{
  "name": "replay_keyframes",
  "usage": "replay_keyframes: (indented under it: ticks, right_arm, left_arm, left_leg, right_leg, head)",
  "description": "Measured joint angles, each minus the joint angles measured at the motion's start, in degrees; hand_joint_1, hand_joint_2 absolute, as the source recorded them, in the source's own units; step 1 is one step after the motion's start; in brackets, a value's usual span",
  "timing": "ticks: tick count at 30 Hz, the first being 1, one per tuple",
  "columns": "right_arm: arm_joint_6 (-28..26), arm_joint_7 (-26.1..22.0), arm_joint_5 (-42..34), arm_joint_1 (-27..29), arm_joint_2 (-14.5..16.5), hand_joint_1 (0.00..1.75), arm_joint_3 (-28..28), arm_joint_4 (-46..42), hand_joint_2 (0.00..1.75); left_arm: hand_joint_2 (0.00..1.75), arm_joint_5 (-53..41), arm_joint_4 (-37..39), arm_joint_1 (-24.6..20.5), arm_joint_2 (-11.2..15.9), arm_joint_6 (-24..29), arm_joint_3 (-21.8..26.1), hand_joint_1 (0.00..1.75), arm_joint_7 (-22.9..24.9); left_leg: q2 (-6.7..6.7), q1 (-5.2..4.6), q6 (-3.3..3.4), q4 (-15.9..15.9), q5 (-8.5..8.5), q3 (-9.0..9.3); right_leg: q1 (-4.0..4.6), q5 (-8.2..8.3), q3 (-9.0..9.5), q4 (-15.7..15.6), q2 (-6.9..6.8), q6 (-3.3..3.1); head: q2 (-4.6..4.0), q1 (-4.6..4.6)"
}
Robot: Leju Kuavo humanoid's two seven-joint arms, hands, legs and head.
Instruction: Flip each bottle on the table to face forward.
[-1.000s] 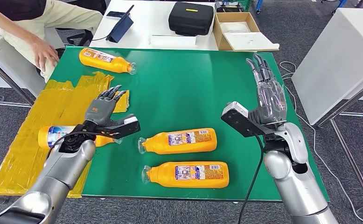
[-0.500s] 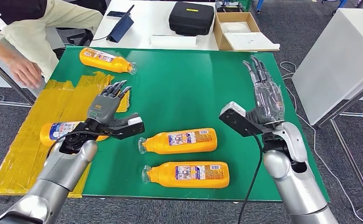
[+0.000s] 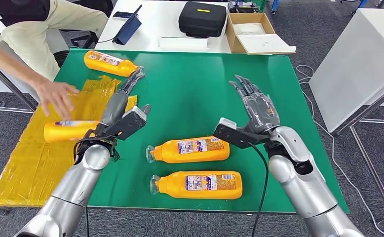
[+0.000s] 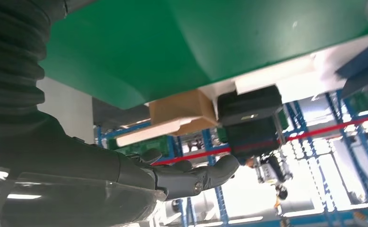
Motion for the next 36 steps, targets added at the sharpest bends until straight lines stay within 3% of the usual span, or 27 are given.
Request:
replay_keyframes:
  ticks: [7, 16, 36]
  right_arm:
    - [-1.7, -1.3, -0.9, 1.6, 0.0, 0.0, 4.1, 1.1, 1.75]
    - [-2.1, -1.8, -1.8, 2.3, 2.0, 0.0, 7.8, 3.4, 1.75]
    - [-0.9, 0.4, -1.6, 2.3, 2.9, 0.0, 11.4, 12.0, 1.75]
  left_arm:
    - [1.75, 9.0, -2.9, 1.5, -1.6, 0.1, 3.2, 0.0, -1.5]
    - [1.75, 9.2, -2.9, 1.4, -2.0, 4.2, 5.0, 0.0, -0.5]
    - [1.75, 9.5, 2.0, -0.7, -2.3, 5.6, 6.8, 0.0, 0.6]
  left_leg:
    - [0.01, 0.02, -0.01, 0.0, -0.01, 0.0]
    - [0.01, 0.01, -0.01, 0.0, 0.0, 0.0]
    - [0.01, 0.01, -0.01, 0.0, 0.0, -0.01]
  right_leg:
    - [0.02, -0.02, -0.02, 0.0, 0.0, -0.02]
    - [0.01, -0.01, -0.03, 0.0, 0.0, -0.02]
    - [0.01, -0.01, -0.03, 0.0, 0.01, -0.01]
  head:
    - [0.0, 0.0]
    - [0.0, 0.01]
    - [0.0, 0.01]
